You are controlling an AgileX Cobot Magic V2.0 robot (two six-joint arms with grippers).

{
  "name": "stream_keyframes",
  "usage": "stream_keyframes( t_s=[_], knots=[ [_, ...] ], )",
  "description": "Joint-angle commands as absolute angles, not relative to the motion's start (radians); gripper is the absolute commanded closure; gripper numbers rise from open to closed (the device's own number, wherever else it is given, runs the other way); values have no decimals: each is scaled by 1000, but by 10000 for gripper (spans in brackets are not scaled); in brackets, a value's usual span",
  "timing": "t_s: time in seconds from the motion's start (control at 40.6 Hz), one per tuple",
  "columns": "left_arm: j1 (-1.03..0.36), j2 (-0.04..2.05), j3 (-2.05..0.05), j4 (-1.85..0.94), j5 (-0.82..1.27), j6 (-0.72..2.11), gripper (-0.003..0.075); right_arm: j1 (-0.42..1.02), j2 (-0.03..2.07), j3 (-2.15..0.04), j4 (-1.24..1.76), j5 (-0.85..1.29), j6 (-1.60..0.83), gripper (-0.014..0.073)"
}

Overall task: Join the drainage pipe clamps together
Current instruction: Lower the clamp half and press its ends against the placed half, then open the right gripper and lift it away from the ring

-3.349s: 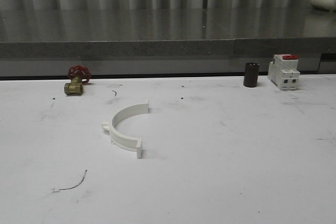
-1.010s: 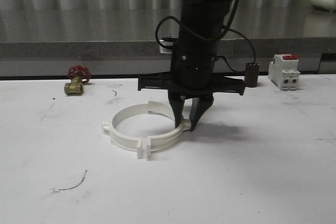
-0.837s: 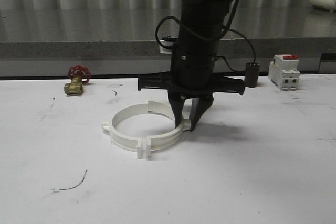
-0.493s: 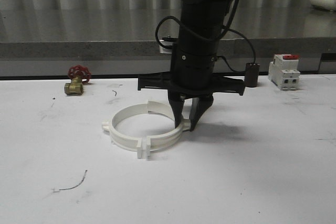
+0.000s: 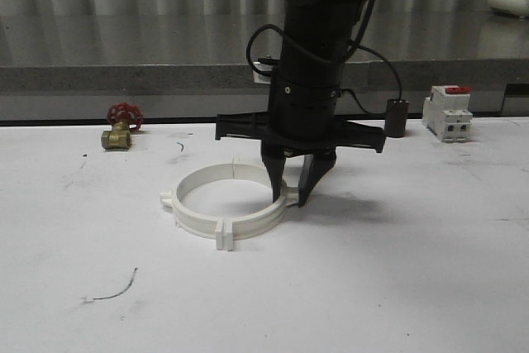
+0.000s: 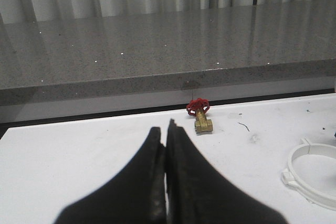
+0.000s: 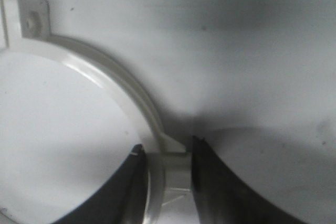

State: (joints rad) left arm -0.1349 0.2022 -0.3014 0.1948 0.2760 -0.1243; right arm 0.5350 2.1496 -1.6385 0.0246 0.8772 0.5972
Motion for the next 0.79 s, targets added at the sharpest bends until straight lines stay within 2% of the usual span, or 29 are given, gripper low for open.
stream_keyframes(
  t_s=[0.0,0.074,0.222,0.32,0.64,0.69,0.763],
  knots=[
    [-133,210,-329,195,199,-124,741,538,2096,-1669,32,849,605,352],
    [-133,210,-329,195,199,-124,741,538,2096,-1669,32,849,611,329],
    [-133,210,-329,195,199,-124,741,538,2096,-1669,32,848,611,198],
    [-133,210,-329,195,199,-124,741,538,2091,-1669,32,848,611,154],
    [-133,210,-329,195,199,-124,741,542,1965,-1661,31,944,535,162],
    [-133,210,-329,195,199,-124,741,543,1936,-1647,31,944,508,184],
    [-133,210,-329,195,199,-124,741,543,1881,-1612,32,936,490,286]
  ],
)
